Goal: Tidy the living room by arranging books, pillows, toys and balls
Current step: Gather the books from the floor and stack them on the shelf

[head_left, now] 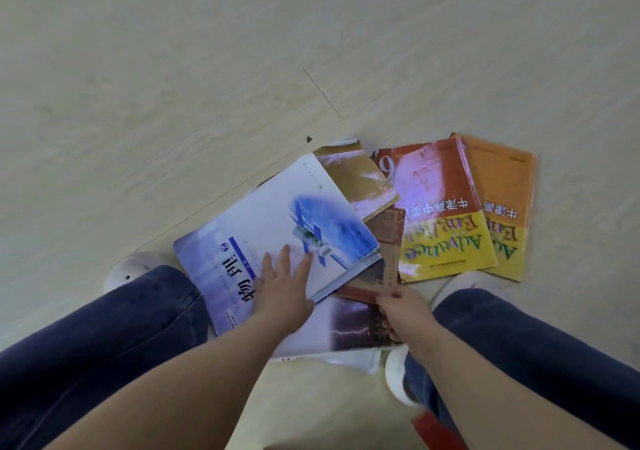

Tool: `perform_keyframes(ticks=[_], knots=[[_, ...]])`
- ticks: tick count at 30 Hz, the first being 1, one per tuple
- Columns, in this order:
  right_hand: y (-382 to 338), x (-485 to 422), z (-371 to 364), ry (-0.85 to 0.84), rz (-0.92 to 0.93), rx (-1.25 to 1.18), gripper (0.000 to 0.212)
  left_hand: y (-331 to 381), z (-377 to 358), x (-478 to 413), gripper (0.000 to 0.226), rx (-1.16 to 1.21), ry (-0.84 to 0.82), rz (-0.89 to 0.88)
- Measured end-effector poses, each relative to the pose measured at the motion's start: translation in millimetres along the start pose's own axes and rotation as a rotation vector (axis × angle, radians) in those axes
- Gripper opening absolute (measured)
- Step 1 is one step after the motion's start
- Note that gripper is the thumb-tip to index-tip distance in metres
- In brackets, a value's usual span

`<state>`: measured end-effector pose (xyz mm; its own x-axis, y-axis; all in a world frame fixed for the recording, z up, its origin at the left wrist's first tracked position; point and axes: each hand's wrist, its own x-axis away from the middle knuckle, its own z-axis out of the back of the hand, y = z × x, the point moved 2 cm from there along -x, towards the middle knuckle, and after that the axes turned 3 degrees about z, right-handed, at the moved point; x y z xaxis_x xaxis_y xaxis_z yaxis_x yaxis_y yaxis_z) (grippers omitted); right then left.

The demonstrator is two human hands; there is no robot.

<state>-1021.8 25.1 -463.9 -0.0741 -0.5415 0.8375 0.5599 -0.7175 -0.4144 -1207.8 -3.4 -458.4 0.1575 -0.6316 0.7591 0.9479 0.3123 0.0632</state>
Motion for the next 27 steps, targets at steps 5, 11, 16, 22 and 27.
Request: perform_keyframes(ticks=[5, 11, 16, 22, 27], knots=[[11.8, -23.1, 9.4, 0.053, -0.037, 0.004, 0.01, -7.9, -6.0, -18.8, 0.086, -0.195, 0.045, -0.043], [-1.1, -29.6, 4.0, 0.032, -0.049, -0.026, 0.009, -2.0, 2.1, -16.6, 0.075, -0.207, -0.04, -0.064], [-5.6, -22.8, -2.0, 0.019, -0.017, -0.006, 0.01, -18.3, 21.6, -17.6, 0.063, -0.171, 0.023, -0.208], [-8.1, -15.5, 0.1, 0.028, -0.001, 0.01, 0.013, 14.3, -10.3, -1.5, 0.094, -0.209, -0.088, -0.038], [-4.7, -22.2, 9.3, 0.023, -0.004, 0.015, 0.012, 20.5, -17.2, -6.1, 0.062, -0.336, 0.063, -0.01]])
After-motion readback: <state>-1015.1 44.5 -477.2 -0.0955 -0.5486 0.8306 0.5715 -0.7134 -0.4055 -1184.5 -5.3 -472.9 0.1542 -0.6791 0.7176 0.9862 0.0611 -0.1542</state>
